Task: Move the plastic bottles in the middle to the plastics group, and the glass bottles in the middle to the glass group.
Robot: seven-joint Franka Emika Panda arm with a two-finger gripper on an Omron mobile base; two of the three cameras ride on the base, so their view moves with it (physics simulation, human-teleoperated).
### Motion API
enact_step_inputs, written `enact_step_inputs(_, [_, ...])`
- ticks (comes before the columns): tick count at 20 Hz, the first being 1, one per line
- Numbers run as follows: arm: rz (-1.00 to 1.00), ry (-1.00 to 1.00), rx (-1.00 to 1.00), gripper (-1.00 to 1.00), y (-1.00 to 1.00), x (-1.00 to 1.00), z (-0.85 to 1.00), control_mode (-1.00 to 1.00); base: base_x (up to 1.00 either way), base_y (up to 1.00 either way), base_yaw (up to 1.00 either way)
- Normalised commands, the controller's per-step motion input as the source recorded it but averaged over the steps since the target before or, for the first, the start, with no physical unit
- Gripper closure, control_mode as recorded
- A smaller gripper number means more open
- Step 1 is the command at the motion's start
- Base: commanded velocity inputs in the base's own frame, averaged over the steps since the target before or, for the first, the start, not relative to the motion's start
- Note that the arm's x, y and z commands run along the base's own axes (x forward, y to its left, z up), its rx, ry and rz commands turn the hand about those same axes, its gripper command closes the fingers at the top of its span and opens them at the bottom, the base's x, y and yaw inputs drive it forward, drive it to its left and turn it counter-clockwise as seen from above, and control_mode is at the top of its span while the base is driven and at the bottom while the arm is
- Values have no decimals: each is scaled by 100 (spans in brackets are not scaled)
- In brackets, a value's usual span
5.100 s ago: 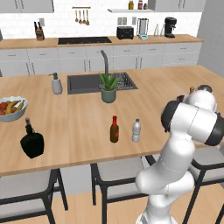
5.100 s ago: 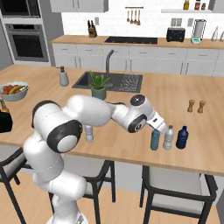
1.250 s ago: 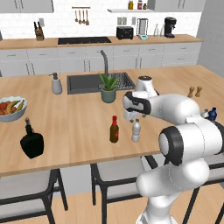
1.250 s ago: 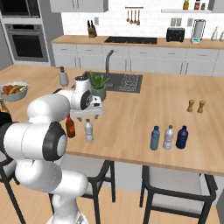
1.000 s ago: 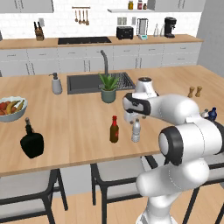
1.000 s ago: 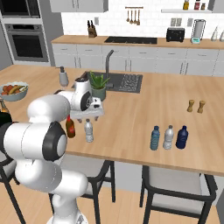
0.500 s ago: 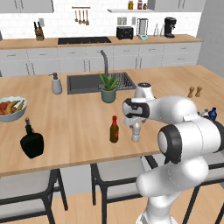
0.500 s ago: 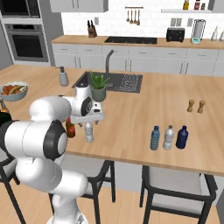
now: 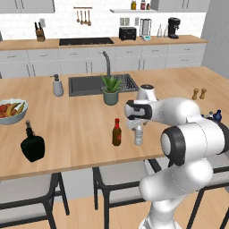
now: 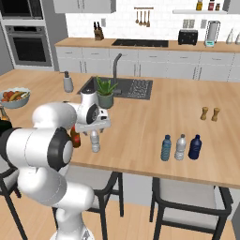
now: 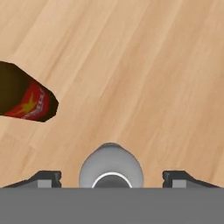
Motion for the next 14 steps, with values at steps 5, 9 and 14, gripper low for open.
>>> enact_step_inputs(5, [11,0,1,100,-5,-6,-4,-100,0,0,0])
enact_step_inputs(9, [2,-4,2,100,-31,-29,21,-100,0,0,0])
enact_step_inputs(14, [-1,-4,5,100,-60,-39,42,-100,0,0,0])
